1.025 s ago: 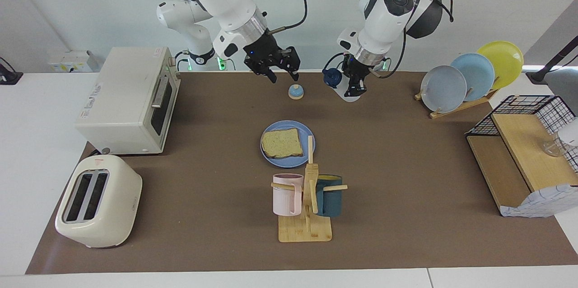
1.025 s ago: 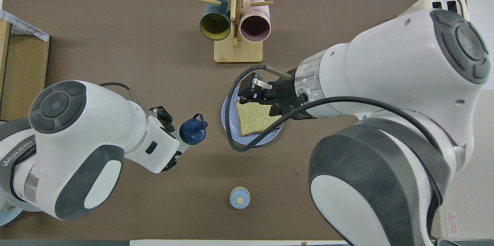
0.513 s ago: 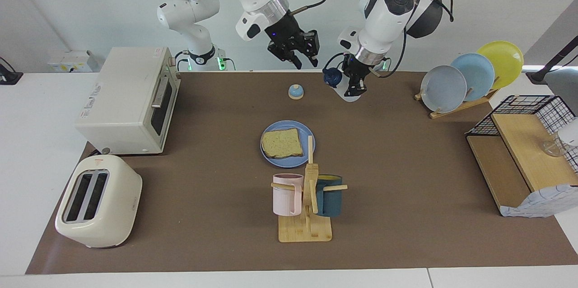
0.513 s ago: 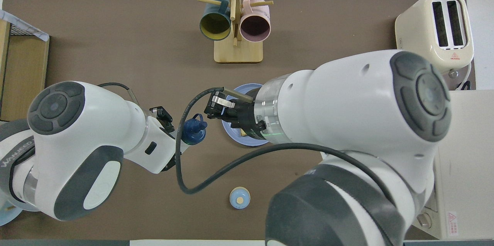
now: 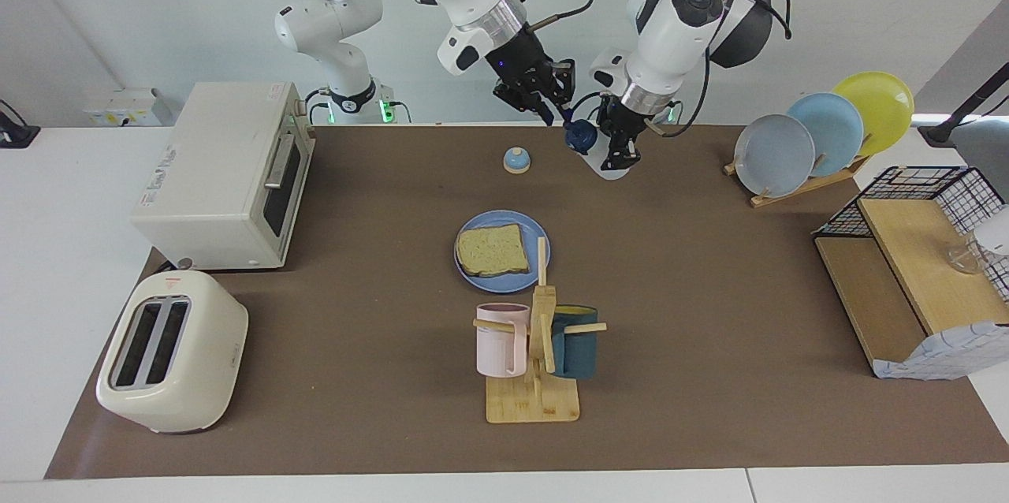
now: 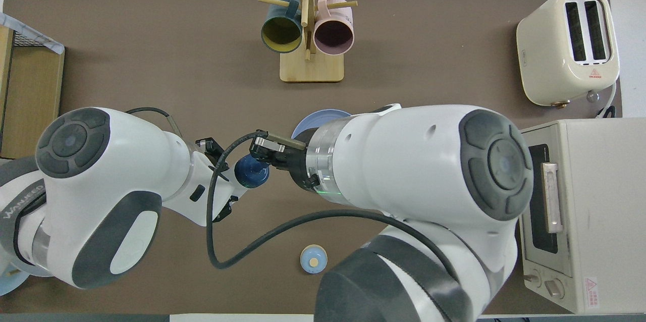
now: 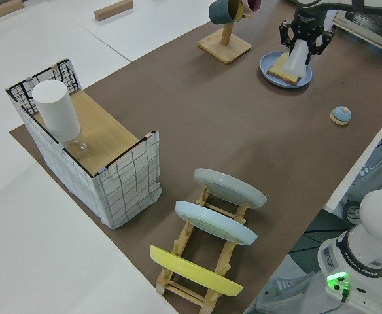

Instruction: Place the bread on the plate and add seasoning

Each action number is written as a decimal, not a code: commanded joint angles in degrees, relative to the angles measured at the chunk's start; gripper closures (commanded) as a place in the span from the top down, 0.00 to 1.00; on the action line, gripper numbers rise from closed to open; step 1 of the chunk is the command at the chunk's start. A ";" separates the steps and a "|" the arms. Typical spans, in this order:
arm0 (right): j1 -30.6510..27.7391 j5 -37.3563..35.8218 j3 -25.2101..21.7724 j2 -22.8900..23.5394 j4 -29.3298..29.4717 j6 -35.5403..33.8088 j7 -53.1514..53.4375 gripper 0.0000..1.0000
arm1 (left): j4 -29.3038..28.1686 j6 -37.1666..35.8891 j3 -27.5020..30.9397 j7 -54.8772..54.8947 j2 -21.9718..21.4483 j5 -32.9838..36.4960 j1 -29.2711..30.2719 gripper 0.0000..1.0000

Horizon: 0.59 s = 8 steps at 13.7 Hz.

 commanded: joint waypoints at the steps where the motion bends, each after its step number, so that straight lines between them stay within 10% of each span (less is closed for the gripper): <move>1: 0.70 0.61 0.13 -1.40 -2.28 1.42 0.34 0.32 | -1.92 1.73 -0.07 0.46 -1.93 0.39 -0.19 0.00; 8: 0.61 0.35 0.13 -1.48 -2.55 0.98 0.33 0.19 | -1.92 1.81 -0.07 0.46 -1.84 0.12 0.07 0.00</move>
